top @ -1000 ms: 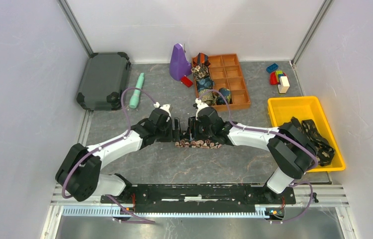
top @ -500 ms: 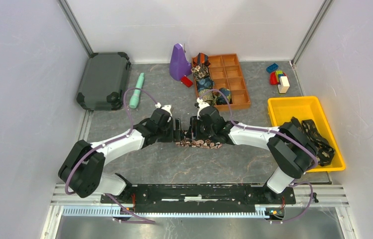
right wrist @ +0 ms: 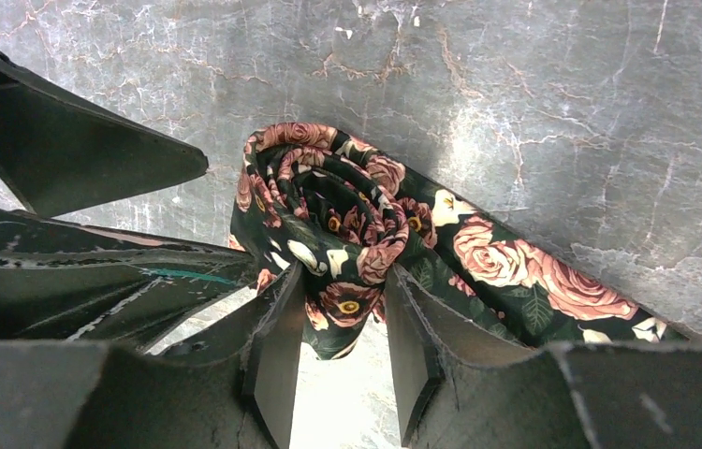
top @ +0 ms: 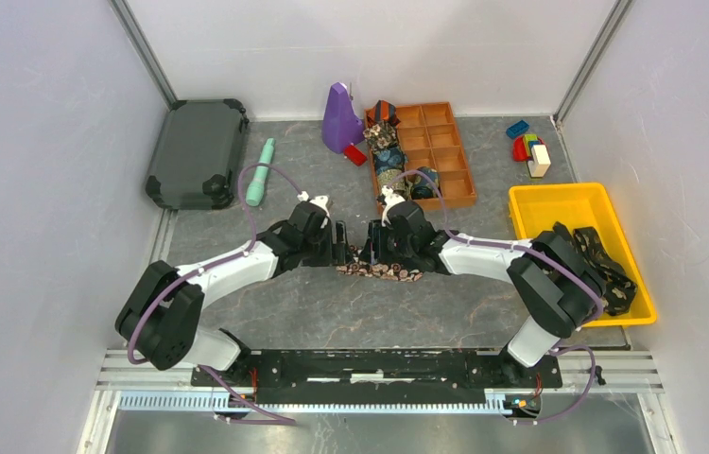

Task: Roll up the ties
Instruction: Roll the tie at the center of the board.

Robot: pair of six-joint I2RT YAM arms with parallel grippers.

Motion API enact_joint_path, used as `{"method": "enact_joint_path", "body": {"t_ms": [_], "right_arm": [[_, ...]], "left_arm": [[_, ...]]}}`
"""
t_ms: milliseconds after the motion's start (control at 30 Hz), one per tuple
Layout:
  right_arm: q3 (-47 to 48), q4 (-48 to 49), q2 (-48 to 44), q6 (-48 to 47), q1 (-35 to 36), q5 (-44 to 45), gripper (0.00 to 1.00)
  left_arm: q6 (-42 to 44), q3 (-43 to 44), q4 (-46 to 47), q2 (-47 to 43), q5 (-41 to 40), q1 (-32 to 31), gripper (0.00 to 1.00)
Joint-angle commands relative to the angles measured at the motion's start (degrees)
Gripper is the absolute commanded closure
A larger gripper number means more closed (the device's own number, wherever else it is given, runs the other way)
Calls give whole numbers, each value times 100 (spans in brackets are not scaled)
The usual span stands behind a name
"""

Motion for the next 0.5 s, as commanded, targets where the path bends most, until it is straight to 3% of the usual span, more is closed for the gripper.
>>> {"method": "enact_joint_path", "body": {"t_ms": [0, 467], "right_arm": [[-139, 174, 81, -147, -108, -60, 59], [-231, 356, 239, -225, -336, -357, 63]], "left_arm": [[139, 269, 58, -11, 101, 10, 20], [511, 278, 540, 52, 479, 17, 18]]}}
